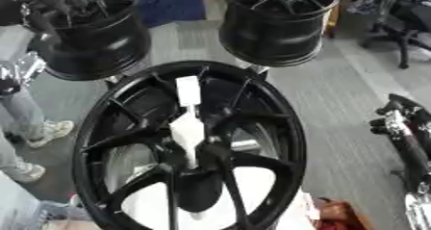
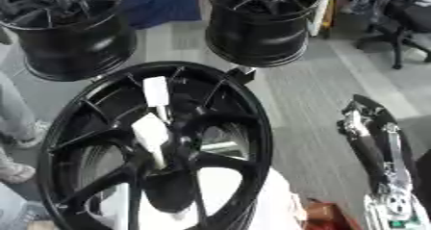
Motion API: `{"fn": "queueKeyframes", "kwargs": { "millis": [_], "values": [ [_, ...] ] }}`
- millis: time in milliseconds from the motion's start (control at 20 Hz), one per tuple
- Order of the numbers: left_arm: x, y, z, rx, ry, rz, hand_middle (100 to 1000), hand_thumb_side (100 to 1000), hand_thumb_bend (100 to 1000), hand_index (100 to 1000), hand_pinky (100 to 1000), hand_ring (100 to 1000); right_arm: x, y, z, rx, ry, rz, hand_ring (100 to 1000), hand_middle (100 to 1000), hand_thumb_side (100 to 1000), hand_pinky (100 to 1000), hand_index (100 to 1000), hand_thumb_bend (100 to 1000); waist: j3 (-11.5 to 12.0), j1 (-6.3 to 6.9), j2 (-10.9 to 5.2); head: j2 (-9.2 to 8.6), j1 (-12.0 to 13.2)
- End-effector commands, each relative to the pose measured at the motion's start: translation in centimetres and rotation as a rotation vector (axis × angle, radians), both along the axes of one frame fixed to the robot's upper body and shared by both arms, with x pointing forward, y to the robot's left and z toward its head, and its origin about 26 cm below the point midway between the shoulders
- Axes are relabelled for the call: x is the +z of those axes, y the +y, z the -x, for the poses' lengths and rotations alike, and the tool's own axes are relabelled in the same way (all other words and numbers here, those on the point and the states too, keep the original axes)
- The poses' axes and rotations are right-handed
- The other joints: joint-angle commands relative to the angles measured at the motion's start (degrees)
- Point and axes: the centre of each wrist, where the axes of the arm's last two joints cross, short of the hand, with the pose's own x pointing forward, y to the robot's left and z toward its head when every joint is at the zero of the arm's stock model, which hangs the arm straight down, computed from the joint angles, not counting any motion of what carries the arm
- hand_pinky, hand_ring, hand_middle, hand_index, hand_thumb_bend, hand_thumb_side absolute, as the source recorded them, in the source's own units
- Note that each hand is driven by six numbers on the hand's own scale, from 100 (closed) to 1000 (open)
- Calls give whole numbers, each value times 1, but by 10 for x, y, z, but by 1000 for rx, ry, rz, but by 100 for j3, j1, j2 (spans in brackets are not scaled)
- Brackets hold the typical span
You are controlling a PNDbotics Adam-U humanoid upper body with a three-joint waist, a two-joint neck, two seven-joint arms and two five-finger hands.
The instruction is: Pull the pin out of the wheel hub.
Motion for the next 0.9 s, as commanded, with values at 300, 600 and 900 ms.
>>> {"fn": "queueKeyframes", "kwargs": {
  "millis": [300, 600, 900],
  "values": [
    [30, -43, 8, -273, -35, -569, 761, 224, 100, 854, 650, 532, 7, -3, 0, 19, -15, 37, 568, 588, 542, 578, 807, 100, -89, 40, -54, -14, 38],
    [19, -77, -3, -403, -50, -757, 760, 231, 204, 869, 620, 470, 7, -4, 0, 23, -12, 40, 568, 588, 543, 578, 807, 100, -118, 51, -67, -14, 37],
    [-5, -92, -25, -431, -83, -855, 785, 282, 288, 891, 614, 445, 6, -3, 0, 25, -11, 38, 568, 588, 545, 579, 807, 100, -136, 60, -77, -14, 21]
  ]
}}
